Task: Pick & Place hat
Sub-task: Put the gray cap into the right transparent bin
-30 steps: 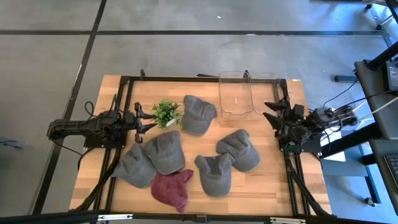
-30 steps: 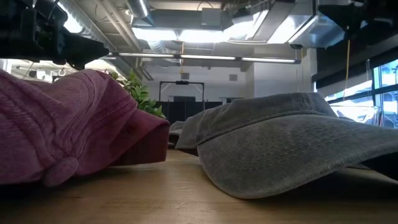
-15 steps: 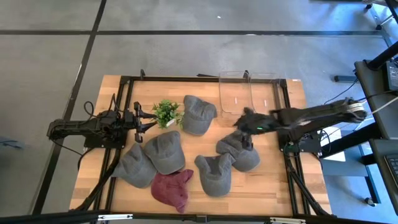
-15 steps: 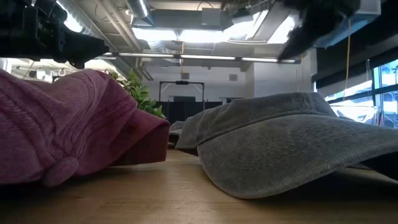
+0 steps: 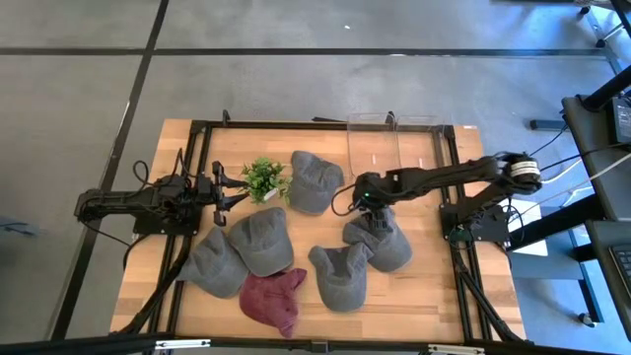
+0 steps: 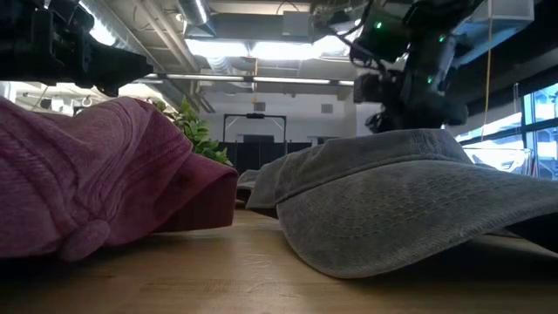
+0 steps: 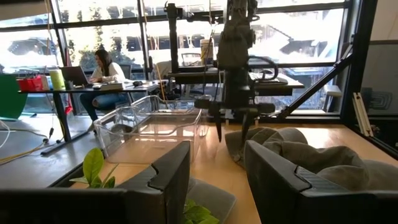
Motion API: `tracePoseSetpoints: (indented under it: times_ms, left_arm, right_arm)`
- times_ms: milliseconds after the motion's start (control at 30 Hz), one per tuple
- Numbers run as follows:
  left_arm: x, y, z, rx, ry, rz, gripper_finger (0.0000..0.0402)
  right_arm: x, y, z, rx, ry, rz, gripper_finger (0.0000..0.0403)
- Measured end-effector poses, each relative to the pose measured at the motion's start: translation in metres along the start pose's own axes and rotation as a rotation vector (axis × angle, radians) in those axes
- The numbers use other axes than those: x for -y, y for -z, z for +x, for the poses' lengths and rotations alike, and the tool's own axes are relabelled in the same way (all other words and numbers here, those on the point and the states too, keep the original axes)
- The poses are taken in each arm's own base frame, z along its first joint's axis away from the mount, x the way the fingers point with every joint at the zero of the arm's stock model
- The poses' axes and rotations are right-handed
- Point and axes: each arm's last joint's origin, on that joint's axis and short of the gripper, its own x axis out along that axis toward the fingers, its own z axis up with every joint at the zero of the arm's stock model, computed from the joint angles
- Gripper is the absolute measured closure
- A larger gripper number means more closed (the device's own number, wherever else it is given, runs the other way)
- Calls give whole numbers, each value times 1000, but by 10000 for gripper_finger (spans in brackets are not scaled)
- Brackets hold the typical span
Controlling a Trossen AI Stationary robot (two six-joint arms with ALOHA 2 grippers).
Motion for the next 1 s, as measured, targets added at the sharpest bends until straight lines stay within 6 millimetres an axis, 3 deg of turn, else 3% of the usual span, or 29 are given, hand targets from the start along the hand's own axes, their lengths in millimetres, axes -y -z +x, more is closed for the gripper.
tracePoseSetpoints:
  times_ms: [333, 567, 800, 1000]
  left_arm:
    - [0, 1, 0, -11, 1, 0, 253]
    - [0, 1, 0, -16, 1, 2, 253]
    - [0, 2, 0, -18, 0, 3, 253]
    - [0, 3, 0, -30, 1, 4, 253]
  right_arm:
    - [1, -3, 26, -41, 20, -43, 164]
    - [3, 1, 18, -72, 158, -94, 164]
    - [-9, -4, -1, -21, 153, -441, 164]
    - [-20, 0, 3, 15, -94, -723, 164]
